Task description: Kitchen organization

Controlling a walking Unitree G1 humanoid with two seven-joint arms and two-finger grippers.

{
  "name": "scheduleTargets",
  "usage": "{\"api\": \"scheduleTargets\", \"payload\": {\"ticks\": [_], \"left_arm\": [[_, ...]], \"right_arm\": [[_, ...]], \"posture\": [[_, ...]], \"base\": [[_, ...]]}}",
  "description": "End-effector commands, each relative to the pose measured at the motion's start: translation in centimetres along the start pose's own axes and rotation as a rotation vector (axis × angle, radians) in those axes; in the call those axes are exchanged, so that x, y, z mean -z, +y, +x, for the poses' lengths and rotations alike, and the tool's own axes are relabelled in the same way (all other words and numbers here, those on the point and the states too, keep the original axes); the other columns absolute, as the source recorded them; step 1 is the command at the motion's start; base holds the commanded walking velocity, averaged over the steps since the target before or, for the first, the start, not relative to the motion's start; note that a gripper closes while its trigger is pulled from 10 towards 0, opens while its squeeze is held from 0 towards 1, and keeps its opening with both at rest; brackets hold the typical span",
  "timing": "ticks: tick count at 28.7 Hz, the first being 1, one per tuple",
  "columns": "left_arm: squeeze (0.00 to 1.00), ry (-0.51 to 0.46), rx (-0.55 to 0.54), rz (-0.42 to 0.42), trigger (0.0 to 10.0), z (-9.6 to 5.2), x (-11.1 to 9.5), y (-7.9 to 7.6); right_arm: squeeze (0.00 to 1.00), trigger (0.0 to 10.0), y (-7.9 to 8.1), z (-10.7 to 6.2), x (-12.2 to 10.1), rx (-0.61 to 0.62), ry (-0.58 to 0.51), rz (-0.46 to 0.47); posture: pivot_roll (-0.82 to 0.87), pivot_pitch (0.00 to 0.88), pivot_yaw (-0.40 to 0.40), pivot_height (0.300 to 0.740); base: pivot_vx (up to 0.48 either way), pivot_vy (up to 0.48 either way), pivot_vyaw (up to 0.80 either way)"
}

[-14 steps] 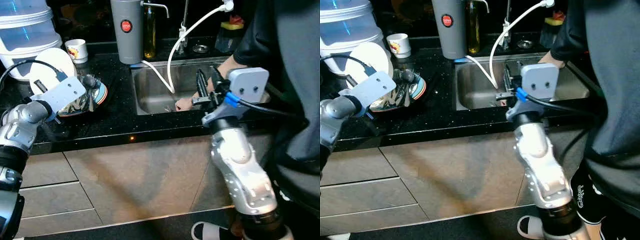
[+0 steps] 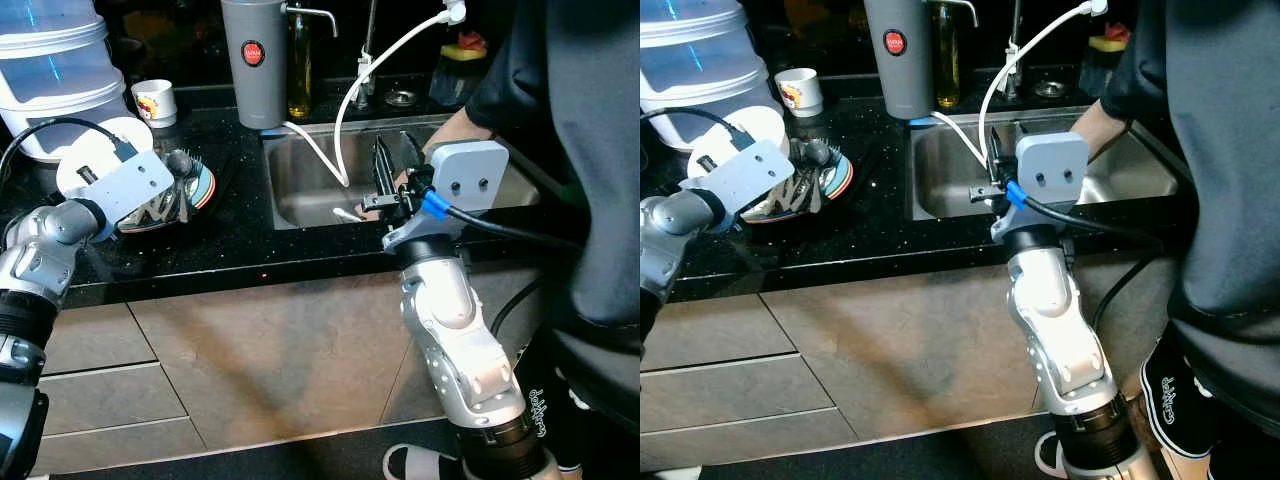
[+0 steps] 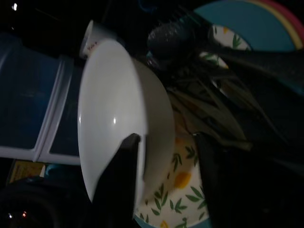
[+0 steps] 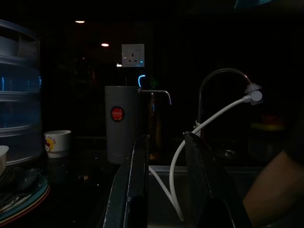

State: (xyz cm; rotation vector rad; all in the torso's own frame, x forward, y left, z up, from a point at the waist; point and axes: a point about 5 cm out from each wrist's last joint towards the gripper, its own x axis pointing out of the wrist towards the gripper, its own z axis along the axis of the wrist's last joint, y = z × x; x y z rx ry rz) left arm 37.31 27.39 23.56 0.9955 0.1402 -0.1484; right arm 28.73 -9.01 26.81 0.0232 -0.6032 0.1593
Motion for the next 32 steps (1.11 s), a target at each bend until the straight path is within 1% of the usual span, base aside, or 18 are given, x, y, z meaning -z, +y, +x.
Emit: {"api": "scheduleTargets", "payload": {"ticks": [1,3,4,5,7,10,13,15,17,18,19,20,21,22,24,26,27,32], "left_arm": [[1.0,0.013,0.002,-0.015,10.0,-0.2,0.4,0.0],[1.0,-0.008,-0.064,-0.023,10.0,-0.6,0.0,1.1],[0.08,-0.036,-0.108,-0.032,10.0,-0.8,-0.5,1.7],[0.0,-0.069,-0.146,-0.042,10.0,-0.9,-0.9,2.3],[0.0,-0.138,-0.215,-0.095,10.0,-1.1,-2.0,3.3],[0.0,-0.291,-0.406,-0.284,10.0,-2.0,-4.2,6.5],[0.0,-0.309,-0.519,-0.462,10.0,-2.4,-4.3,8.4],[0.0,-0.241,-0.605,-0.651,10.0,-2.4,-3.0,9.7],[0.0,-0.223,-0.622,-0.694,10.0,-2.4,-2.6,9.9],[0.0,-0.087,-0.707,-0.924,10.0,-2.6,0.2,10.3],[0.0,-0.028,-0.737,-1.021,10.0,-2.6,1.4,10.1],[0.0,-0.028,-0.737,-1.021,10.0,-2.6,1.4,10.1],[0.0,0.07,-0.775,-1.165,10.0,-2.7,3.2,9.4],[0.0,0.07,-0.775,-1.165,10.0,-2.7,3.2,9.4],[0.0,0.145,-0.806,-1.282,10.0,-2.7,4.6,8.4],[0.0,0.155,-0.81,-1.298,10.0,-2.7,4.8,8.2],[0.0,0.183,-0.795,-1.346,10.0,-2.5,5.1,7.6],[0.0,0.223,-0.762,-1.378,10.0,-2.1,5.5,6.4]], "right_arm": [[0.0,10.0,-0.2,0.1,0.4,0.013,0.009,-0.009],[0.0,10.0,-0.1,0.1,0.5,0.005,0.01,-0.004],[0.0,10.0,-0.1,0.1,0.5,0.001,0.01,-0.002],[0.0,10.0,-0.1,0.1,0.5,0.0,0.009,-0.001],[0.0,10.0,-0.1,0.1,0.7,0.0,0.009,0.003],[0.0,10.0,-0.1,0.2,0.9,0.006,0.012,0.011],[0.0,10.0,-0.1,0.4,0.7,0.005,0.004,0.005],[0.0,10.0,-0.3,0.2,0.7,0.013,0.004,-0.004],[0.0,10.0,-0.3,0.2,0.7,0.016,0.005,-0.006],[0.0,10.0,-0.7,-0.3,0.9,0.028,0.019,-0.005],[0.0,10.0,-0.8,-0.5,1.0,0.032,0.025,-0.004],[0.0,10.0,-0.8,-0.5,1.0,0.032,0.025,-0.004],[0.0,10.0,-1.0,-0.7,1.1,0.038,0.035,-0.004],[0.0,10.0,-1.0,-0.7,1.1,0.038,0.035,-0.004],[0.0,10.0,-1.1,-0.7,1.3,0.04,0.038,-0.005],[0.0,10.0,-1.1,-0.7,1.3,0.041,0.037,-0.005],[0.0,10.0,-1.1,-0.5,1.3,0.038,0.033,-0.004],[0.0,10.0,-0.7,-0.2,1.2,0.02,0.027,0.003]], "posture": [[0.03,0.0,0.053,0.74],[0.05,0.0,0.044,0.74],[0.05,0.0,0.044,0.74],[0.05,0.0,0.044,0.74],[0.06,0.0,0.04,0.74],[0.06,0.0,0.037,0.74],[0.04,0.0,0.043,0.74],[0.03,0.0,0.044,0.74],[0.03,0.0,0.044,0.74],[0.02,0.0,0.048,0.74],[0.02,0.0,0.048,0.74],[0.02,0.0,0.048,0.74],[0.02,0.0,0.05,0.74],[0.02,0.0,0.05,0.74],[0.02,0.0,0.048,0.74],[0.02,0.0,0.048,0.74],[0.03,0.0,0.043,0.74],[0.03,0.0,0.035,0.74]], "base": [[0.0,0.0,0.0],[0.0,0.0,0.0],[0.0,0.0,0.0],[0.0,0.0,0.0],[0.0,0.0,0.0],[0.0,0.0,0.0],[0.0,0.0,0.0],[0.0,0.0,0.0],[0.0,0.0,0.0],[0.0,0.0,0.0],[0.0,0.0,0.0],[0.0,0.0,0.0],[0.0,0.0,0.0],[0.0,0.0,0.0],[0.0,0.0,0.0],[0.0,0.0,0.0],[0.0,0.0,0.0],[0.0,0.0,0.0]]}}
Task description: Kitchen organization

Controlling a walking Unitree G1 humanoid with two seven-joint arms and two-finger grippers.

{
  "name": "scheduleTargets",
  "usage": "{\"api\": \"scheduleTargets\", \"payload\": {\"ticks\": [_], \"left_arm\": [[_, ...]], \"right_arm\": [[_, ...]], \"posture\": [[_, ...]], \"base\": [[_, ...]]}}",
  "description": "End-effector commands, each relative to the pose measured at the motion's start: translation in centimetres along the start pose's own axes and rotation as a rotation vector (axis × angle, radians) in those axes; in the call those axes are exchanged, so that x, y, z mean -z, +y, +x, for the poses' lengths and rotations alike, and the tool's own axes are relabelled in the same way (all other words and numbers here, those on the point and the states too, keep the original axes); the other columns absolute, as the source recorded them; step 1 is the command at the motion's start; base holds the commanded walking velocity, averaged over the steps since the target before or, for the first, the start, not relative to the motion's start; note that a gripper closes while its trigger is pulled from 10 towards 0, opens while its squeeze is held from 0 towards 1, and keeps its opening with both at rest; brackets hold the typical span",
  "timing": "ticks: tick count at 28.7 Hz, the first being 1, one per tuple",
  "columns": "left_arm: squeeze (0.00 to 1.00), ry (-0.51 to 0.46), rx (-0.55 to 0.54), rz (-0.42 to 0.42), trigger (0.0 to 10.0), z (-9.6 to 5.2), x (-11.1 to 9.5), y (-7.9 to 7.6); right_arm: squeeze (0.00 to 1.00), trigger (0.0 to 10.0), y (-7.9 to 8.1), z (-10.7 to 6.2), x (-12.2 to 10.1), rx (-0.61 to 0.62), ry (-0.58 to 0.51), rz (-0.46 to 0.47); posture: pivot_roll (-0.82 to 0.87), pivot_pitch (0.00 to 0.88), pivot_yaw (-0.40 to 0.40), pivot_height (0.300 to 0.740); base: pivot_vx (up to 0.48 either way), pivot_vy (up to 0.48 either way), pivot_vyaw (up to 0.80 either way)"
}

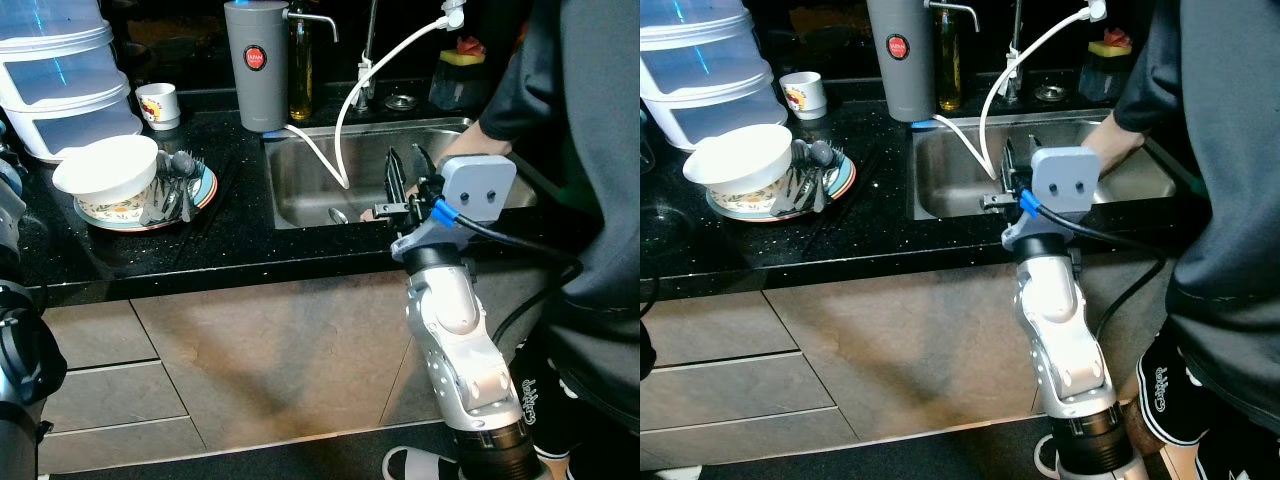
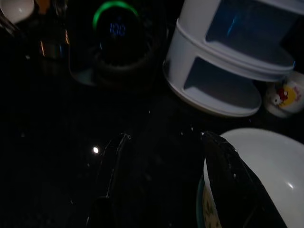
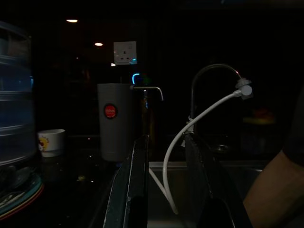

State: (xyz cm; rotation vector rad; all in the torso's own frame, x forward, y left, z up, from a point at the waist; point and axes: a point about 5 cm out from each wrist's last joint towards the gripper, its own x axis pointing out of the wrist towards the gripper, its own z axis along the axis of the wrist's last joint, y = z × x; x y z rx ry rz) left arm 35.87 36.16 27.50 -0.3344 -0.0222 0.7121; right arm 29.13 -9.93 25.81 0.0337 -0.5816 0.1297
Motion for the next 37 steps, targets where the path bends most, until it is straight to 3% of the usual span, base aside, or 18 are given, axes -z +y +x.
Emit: {"api": "scheduleTargets", "payload": {"ticks": [1,8,15,25,26,27,28,29,30,37], "left_arm": [[0.0,0.067,0.016,-0.012,10.0,0.0,1.5,-0.3],[0.0,0.188,0.135,-0.043,10.0,-0.2,3.5,-1.6],[0.0,0.221,0.213,-0.106,10.0,-0.2,4.8,-1.7],[0.0,0.322,0.127,-0.223,10.0,-0.2,6.9,-0.4],[0.0,0.316,0.114,-0.231,8.7,-0.2,6.8,-0.2],[0.0,0.316,0.114,-0.231,8.7,-0.2,6.8,-0.2],[0.0,0.309,0.103,-0.234,2.9,-0.1,6.7,-0.1],[0.0,0.304,0.095,-0.236,2.9,-0.1,6.6,-0.1],[0.0,0.302,0.093,-0.239,0.0,-0.1,6.6,-0.1],[0.0,0.234,0.064,-0.231,0.0,0.2,5.6,0.5]], "right_arm": [[0.0,10.0,0.3,0.1,0.2,-0.014,0.006,0.0],[0.0,10.0,0.3,0.0,0.2,-0.017,0.009,-0.001],[0.0,10.0,0.4,0.1,0.2,-0.021,0.007,0.002],[0.0,10.0,0.2,0.0,0.3,-0.004,0.005,0.0],[0.0,10.0,0.2,0.1,0.2,-0.004,0.005,0.001],[0.0,10.0,0.2,0.1,0.2,-0.004,0.005,0.001],[0.0,10.0,0.2,0.1,0.2,-0.005,0.005,0.001],[0.0,10.0,0.2,0.1,0.2,-0.006,0.004,0.001],[0.0,10.0,0.2,0.1,0.2,-0.006,0.005,0.001],[0.0,10.0,0.2,0.3,0.3,-0.014,0.004,0.012]], "posture": [[0.03,0.0,0.035,0.74],[0.03,0.0,0.038,0.74],[0.03,0.0,0.036,0.74],[0.02,0.0,0.046,0.74],[0.02,0.0,0.045,0.74],[0.02,0.0,0.045,0.74],[0.02,0.0,0.044,0.74],[0.02,0.0,0.044,0.74],[0.02,0.0,0.038,0.74],[0.04,0.0,0.032,0.74]], "base": [[0.0,0.0,0.0],[0.0,0.0,0.0],[0.0,0.0,0.0],[0.0,0.0,0.0],[0.0,0.0,0.0],[0.0,0.0,0.0],[0.0,0.0,0.0],[0.0,0.0,0.0],[0.0,0.0,0.0],[0.0,0.0,0.0]]}}
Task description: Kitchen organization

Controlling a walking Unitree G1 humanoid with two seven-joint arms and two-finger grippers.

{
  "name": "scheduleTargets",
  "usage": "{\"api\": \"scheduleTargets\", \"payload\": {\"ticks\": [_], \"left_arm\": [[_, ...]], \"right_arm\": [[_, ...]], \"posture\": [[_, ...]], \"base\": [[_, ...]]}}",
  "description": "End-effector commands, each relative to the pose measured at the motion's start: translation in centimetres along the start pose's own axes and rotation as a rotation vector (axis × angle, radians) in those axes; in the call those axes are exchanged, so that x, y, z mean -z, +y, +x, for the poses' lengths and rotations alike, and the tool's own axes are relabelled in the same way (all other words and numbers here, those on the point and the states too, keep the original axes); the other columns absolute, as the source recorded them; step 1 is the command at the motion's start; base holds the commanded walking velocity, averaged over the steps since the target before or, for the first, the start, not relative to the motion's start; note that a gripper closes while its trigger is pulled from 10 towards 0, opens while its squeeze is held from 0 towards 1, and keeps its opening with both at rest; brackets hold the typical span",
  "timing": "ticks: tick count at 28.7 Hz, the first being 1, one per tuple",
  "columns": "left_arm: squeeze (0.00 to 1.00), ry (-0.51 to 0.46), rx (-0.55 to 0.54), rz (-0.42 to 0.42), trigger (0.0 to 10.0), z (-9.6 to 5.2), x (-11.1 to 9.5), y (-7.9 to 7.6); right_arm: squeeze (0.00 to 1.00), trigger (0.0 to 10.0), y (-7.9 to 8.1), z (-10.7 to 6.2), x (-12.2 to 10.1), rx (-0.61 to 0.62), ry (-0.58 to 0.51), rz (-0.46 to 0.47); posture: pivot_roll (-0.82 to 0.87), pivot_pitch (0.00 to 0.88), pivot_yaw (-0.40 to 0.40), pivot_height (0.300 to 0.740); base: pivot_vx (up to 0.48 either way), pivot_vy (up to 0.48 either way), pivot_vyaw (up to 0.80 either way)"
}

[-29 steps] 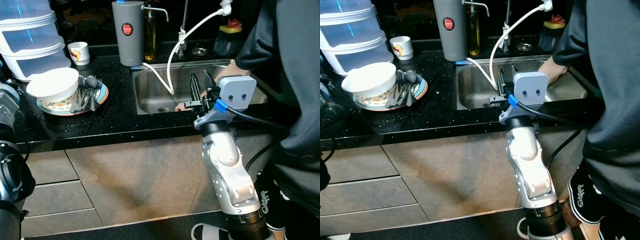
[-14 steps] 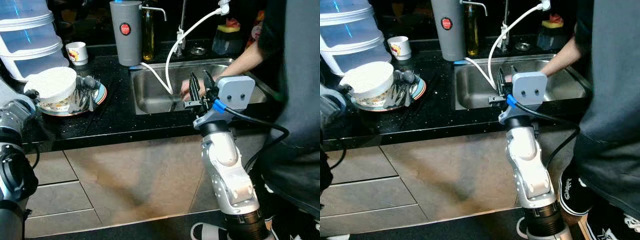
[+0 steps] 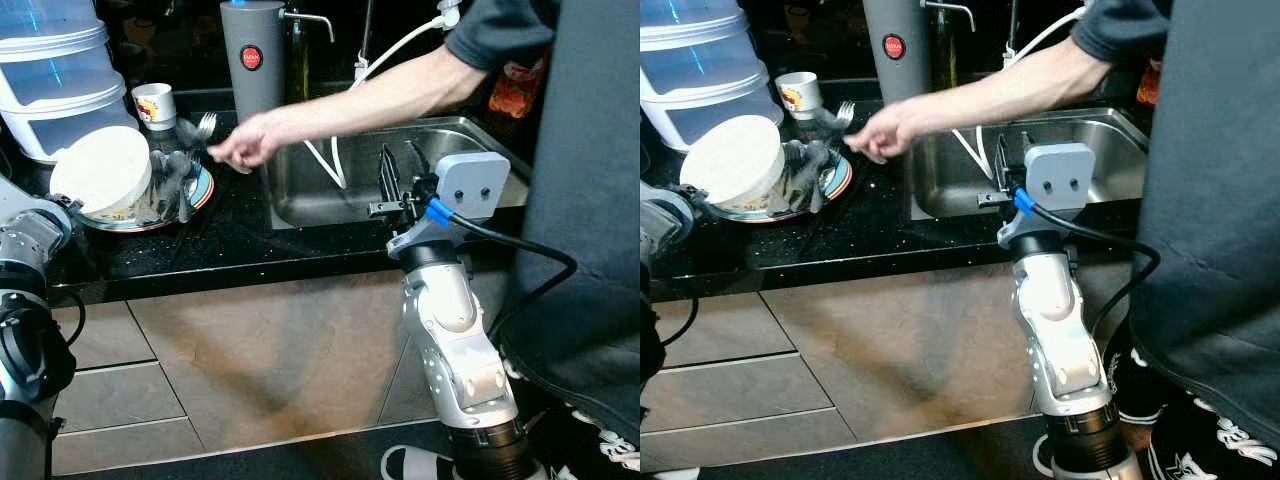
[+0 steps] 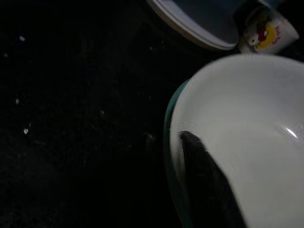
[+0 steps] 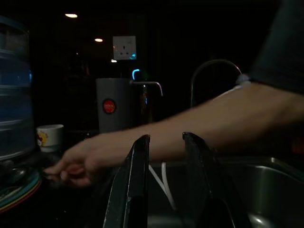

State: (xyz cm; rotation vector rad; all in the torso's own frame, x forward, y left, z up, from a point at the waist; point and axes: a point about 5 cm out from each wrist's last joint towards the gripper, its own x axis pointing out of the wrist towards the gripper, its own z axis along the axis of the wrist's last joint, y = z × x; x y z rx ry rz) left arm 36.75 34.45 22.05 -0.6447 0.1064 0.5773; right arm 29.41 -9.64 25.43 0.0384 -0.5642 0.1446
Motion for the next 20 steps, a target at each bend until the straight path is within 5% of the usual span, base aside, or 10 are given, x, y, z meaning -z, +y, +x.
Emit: {"api": "scheduleTargets", "payload": {"ticks": [1,11,12,13,15,19,20], "left_arm": [[0.0,-0.013,-0.025,0.003,0.0,0.0,-0.5,0.6],[0.0,-0.07,-0.004,-0.004,0.0,-0.1,-1.4,0.1],[0.0,-0.087,0.005,-0.002,3.5,-0.1,-1.7,-0.1],[0.0,-0.118,0.011,0.008,10.0,-0.2,-2.2,-0.3],[0.0,-0.138,0.014,0.015,10.0,-0.3,-2.5,-0.4],[0.0,-0.328,0.033,0.073,10.0,-1.1,-5.6,-1.8],[0.84,-0.345,0.061,0.067,10.0,-1.3,-6.1,-2.4]], "right_arm": [[0.0,10.0,0.0,0.3,-0.1,-0.002,-0.014,0.003],[0.0,10.0,0.0,0.4,-0.3,-0.004,-0.018,0.006],[0.0,10.0,-0.1,0.3,-0.2,-0.003,-0.015,0.006],[0.0,10.0,-0.1,0.3,-0.1,-0.002,-0.013,0.007],[0.0,10.0,-0.1,0.3,-0.1,-0.001,-0.012,0.008],[0.0,10.0,0.1,0.4,-0.3,-0.005,-0.022,0.015],[0.0,10.0,0.1,0.4,-0.3,-0.006,-0.021,0.015]], "posture": [[0.04,0.0,0.032,0.74],[0.04,0.0,0.027,0.74],[0.04,0.0,0.028,0.74],[0.04,0.0,0.027,0.74],[0.04,0.0,0.027,0.74],[0.03,0.0,0.025,0.74],[0.04,0.0,0.021,0.74]], "base": [[0.0,0.0,0.0],[0.0,0.0,0.0],[0.0,0.0,0.0],[0.0,0.0,0.0],[0.0,0.0,0.0],[0.0,0.0,0.0],[0.0,0.0,0.0]]}}
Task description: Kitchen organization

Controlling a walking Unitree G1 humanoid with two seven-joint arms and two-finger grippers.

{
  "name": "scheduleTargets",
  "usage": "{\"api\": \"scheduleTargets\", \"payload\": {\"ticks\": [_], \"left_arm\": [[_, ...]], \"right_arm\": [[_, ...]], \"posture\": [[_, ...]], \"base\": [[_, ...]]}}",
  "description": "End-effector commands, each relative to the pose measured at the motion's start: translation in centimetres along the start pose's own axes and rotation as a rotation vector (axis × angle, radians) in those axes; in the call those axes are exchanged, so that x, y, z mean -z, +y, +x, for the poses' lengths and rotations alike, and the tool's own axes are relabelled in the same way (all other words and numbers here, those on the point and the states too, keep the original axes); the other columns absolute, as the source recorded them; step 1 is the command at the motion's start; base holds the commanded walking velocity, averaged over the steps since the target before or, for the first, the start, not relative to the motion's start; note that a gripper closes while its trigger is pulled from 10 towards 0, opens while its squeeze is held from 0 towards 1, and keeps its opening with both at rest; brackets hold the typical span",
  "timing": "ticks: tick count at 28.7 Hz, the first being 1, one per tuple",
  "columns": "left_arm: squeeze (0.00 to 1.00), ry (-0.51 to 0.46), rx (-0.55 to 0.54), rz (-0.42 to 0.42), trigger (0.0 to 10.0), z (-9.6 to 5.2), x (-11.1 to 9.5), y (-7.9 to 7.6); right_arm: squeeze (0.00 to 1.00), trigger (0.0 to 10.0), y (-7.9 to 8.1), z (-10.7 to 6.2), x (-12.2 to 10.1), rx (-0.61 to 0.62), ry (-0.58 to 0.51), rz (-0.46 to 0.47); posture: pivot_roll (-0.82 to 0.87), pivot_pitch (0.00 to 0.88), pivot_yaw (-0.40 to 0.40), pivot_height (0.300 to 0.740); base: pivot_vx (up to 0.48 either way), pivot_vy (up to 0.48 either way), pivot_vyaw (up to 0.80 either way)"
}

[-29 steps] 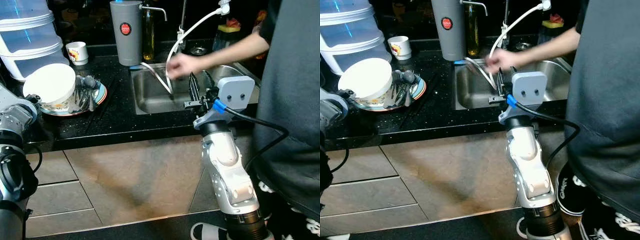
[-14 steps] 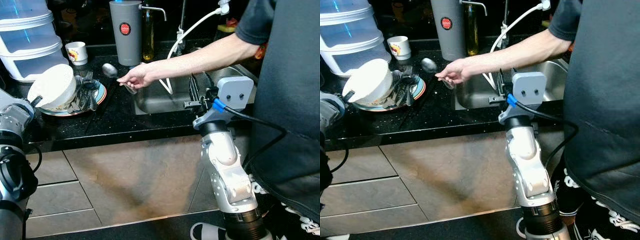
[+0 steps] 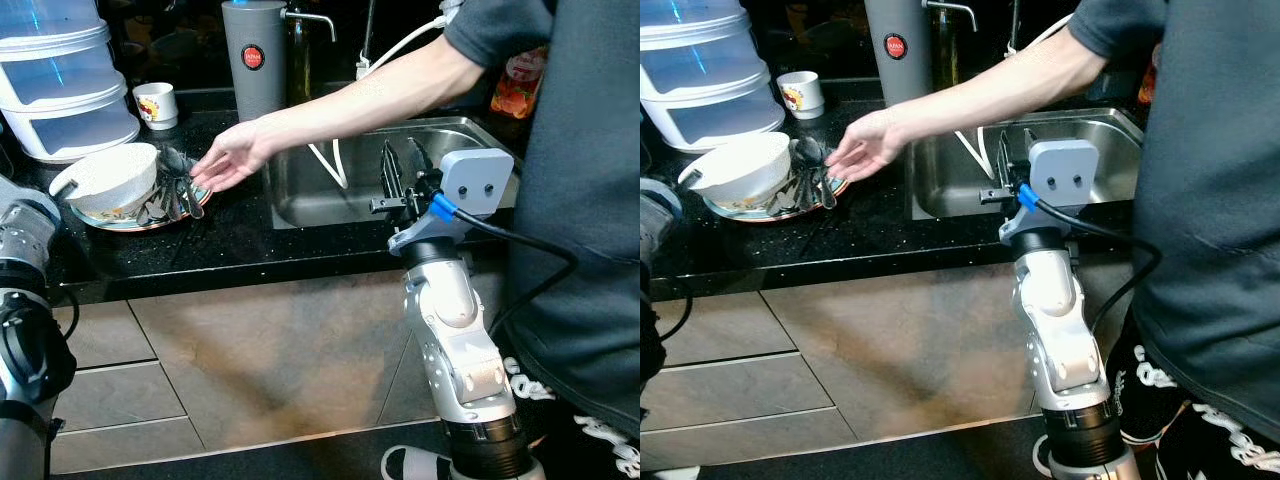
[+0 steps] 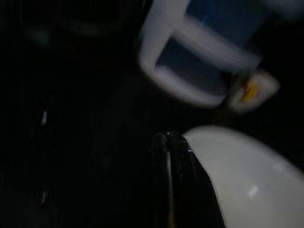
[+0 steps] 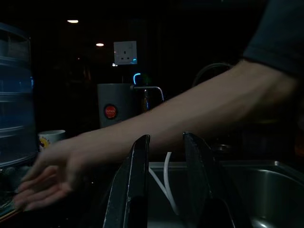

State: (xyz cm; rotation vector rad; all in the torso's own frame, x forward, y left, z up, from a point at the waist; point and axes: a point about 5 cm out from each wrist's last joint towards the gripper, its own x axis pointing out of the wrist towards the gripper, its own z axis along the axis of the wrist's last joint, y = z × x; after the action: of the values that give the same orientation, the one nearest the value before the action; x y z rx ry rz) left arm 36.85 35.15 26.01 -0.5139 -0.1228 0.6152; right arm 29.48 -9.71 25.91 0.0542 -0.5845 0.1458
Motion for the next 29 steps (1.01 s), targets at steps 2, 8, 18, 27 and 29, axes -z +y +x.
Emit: {"api": "scheduleTargets", "payload": {"ticks": [2,8,18,27,29], "left_arm": [[1.0,-0.089,0.068,-0.032,10.0,0.0,-2.9,-1.4],[1.0,0.052,0.067,-0.148,10.0,-0.1,-0.1,-2.4],[1.0,0.06,-0.007,-0.152,10.0,-0.2,0.5,-2.5],[0.0,0.168,-0.14,-0.22,10.0,-0.1,0.4,-1.7],[0.0,0.177,-0.161,-0.218,10.0,-0.1,0.4,-1.6]], "right_arm": [[0.0,10.0,0.2,0.1,0.2,-0.011,0.004,0.0],[0.0,10.0,0.3,0.1,0.2,-0.013,0.005,0.002],[0.0,10.0,0.1,-0.5,0.3,0.005,0.02,-0.004],[0.0,10.0,0.3,-0.9,0.4,0.012,0.031,0.006],[0.0,10.0,0.3,-0.9,0.4,0.012,0.032,0.006]], "posture": [[0.04,0.0,0.021,0.74],[0.02,0.0,0.025,0.74],[0.01,0.0,0.034,0.74],[0.02,0.0,0.039,0.74],[0.02,0.0,0.039,0.74]], "base": [[0.0,0.0,0.0],[0.0,0.0,0.0],[0.0,0.0,0.0],[0.0,0.0,0.0],[0.0,0.0,0.0]]}}
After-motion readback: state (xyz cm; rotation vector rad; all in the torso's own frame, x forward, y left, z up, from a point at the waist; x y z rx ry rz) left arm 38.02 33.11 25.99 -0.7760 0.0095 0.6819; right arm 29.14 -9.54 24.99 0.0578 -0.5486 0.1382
